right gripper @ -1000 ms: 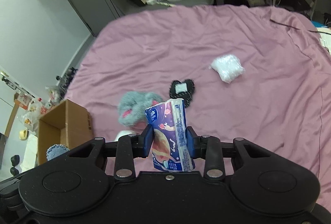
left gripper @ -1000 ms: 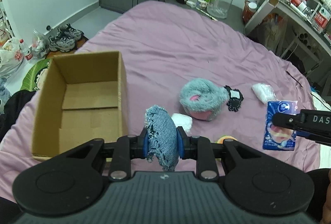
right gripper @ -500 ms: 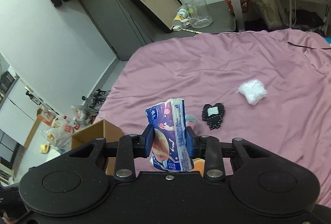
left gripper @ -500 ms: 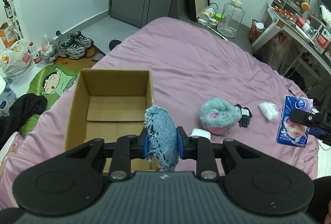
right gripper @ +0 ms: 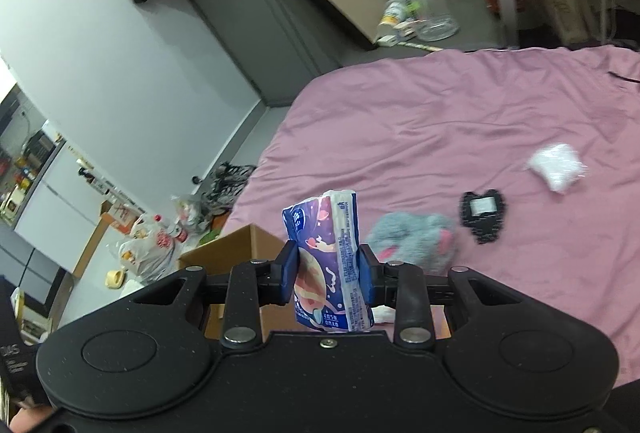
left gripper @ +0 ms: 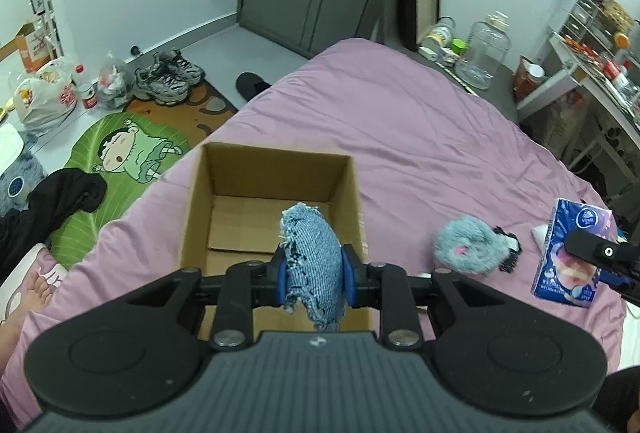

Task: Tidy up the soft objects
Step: 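Carry both items over the box while the left gripper opens to drop the denim plush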

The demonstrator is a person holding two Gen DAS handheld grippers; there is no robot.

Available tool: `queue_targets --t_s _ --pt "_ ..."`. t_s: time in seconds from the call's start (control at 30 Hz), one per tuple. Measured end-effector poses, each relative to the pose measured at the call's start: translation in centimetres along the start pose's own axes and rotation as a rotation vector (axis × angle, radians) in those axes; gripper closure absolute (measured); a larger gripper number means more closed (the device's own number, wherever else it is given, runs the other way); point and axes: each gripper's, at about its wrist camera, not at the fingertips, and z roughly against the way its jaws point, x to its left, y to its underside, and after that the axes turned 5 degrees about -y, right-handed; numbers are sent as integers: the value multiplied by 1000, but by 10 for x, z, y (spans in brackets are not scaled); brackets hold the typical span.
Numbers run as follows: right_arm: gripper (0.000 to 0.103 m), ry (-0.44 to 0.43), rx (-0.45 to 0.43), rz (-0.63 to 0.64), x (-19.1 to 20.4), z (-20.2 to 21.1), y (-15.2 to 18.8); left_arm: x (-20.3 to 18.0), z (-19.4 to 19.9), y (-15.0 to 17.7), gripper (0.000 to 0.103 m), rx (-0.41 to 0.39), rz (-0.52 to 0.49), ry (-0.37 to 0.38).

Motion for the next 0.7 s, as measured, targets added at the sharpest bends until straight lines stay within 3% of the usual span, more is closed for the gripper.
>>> queue_targets --t_s 0.7 --pt "72 -103 171 37 68 -98 -9 43 -69 -40 77 93 95 -58"
